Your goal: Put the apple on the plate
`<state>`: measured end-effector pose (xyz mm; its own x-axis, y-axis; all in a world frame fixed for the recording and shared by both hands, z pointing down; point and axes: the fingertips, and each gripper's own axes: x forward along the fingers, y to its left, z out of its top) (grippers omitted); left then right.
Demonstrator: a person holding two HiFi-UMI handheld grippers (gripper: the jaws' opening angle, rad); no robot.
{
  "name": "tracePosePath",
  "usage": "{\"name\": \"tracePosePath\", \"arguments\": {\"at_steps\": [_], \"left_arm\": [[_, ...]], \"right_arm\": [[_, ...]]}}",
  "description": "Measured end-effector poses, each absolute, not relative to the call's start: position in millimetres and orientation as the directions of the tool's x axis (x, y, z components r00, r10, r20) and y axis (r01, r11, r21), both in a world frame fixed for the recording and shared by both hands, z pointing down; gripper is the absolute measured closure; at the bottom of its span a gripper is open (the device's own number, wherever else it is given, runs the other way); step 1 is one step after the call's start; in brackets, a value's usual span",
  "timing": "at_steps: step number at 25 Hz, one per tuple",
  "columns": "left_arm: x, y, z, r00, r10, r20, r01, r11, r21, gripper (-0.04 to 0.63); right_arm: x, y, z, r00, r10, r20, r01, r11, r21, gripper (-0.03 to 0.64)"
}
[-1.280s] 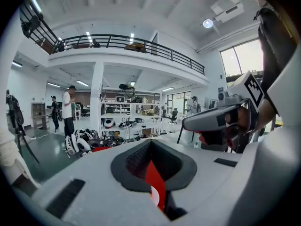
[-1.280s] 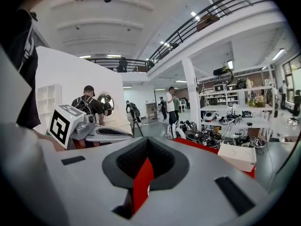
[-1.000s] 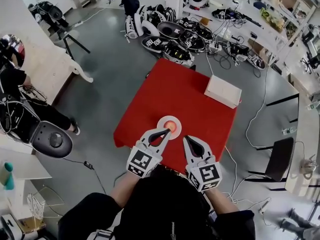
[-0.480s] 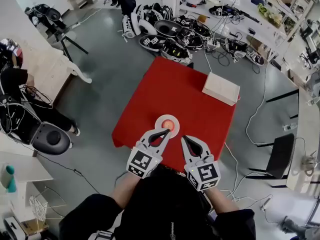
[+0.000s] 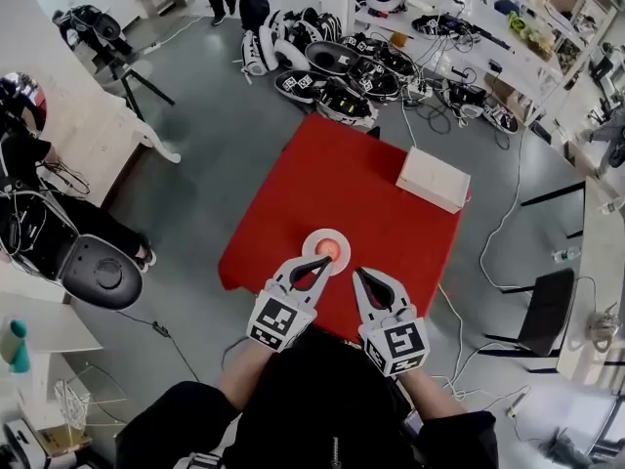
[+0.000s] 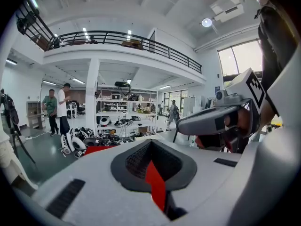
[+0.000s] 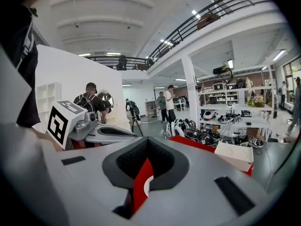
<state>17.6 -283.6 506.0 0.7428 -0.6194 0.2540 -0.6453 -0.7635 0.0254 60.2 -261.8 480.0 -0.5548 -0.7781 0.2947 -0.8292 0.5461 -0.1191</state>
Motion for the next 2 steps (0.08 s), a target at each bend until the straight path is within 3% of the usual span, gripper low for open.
{"name": "tracePosePath", "arguments": {"at_steps": [2], "left_arm": [[18.8, -284.8, 505.4, 0.743, -0.619, 0.255, -0.645, -0.764, 0.022, 0.589]], "right_arm": [[60.9, -263.1, 479.1, -0.556, -0.777, 0.295, -0.828, 0.548, -0.117, 0.607]]}}
